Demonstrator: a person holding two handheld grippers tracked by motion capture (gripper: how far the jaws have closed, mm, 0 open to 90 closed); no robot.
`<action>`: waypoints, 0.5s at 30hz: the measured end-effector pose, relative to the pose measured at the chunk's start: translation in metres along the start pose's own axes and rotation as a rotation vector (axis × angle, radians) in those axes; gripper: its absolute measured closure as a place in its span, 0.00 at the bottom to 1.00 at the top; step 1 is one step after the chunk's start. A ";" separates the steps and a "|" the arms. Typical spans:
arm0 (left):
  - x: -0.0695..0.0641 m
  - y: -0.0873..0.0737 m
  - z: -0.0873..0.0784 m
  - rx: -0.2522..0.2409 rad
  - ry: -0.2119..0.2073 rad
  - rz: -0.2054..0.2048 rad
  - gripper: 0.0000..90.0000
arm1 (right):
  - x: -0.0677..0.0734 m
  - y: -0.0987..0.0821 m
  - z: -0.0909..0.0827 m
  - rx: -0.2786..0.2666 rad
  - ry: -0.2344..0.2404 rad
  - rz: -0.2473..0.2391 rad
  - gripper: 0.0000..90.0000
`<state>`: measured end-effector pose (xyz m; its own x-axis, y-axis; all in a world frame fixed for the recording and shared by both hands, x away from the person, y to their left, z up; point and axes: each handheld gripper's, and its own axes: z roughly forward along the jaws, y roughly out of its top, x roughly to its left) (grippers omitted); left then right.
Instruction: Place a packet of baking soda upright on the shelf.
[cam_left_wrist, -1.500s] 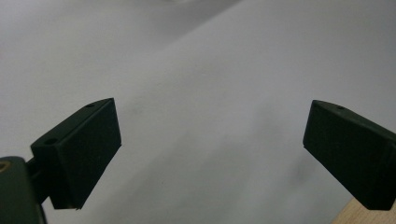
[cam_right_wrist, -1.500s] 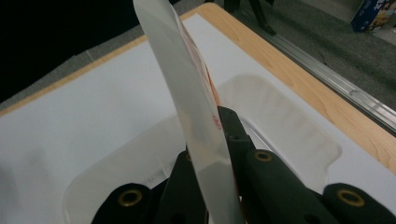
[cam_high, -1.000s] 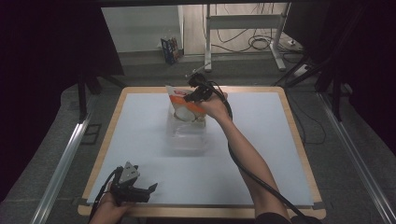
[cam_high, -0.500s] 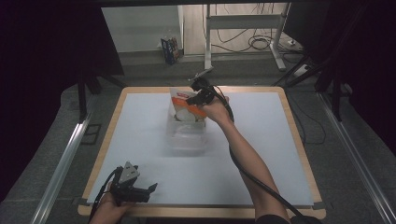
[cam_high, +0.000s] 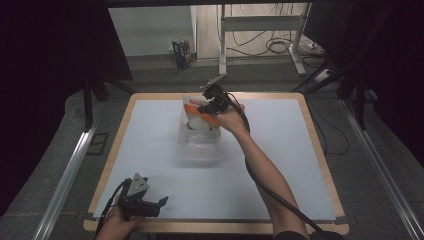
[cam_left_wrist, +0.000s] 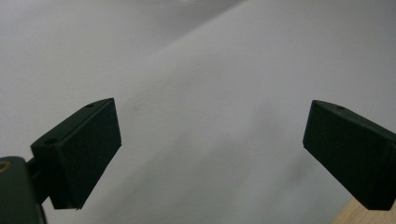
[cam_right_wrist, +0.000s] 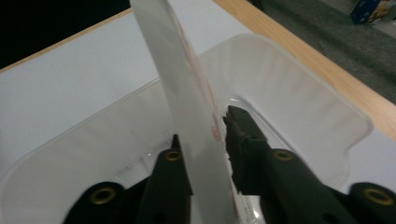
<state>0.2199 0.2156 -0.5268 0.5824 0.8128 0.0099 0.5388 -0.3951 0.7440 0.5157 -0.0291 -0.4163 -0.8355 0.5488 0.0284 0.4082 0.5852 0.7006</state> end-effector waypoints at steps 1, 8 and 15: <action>0.000 0.000 0.000 0.001 0.000 0.000 0.05 | 0.000 0.000 0.000 -0.004 -0.008 0.000 0.75; 0.001 0.000 0.000 0.003 -0.003 -0.007 0.05 | -0.004 0.000 -0.003 -0.052 -0.036 -0.014 0.45; 0.000 0.000 0.001 0.006 0.002 0.001 0.05 | -0.002 -0.002 -0.007 -0.059 -0.049 -0.032 0.31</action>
<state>0.2202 0.2149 -0.5270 0.5815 0.8134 0.0119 0.5419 -0.3982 0.7401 0.5139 -0.0358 -0.4126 -0.8282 0.5597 -0.0291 0.3575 0.5675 0.7417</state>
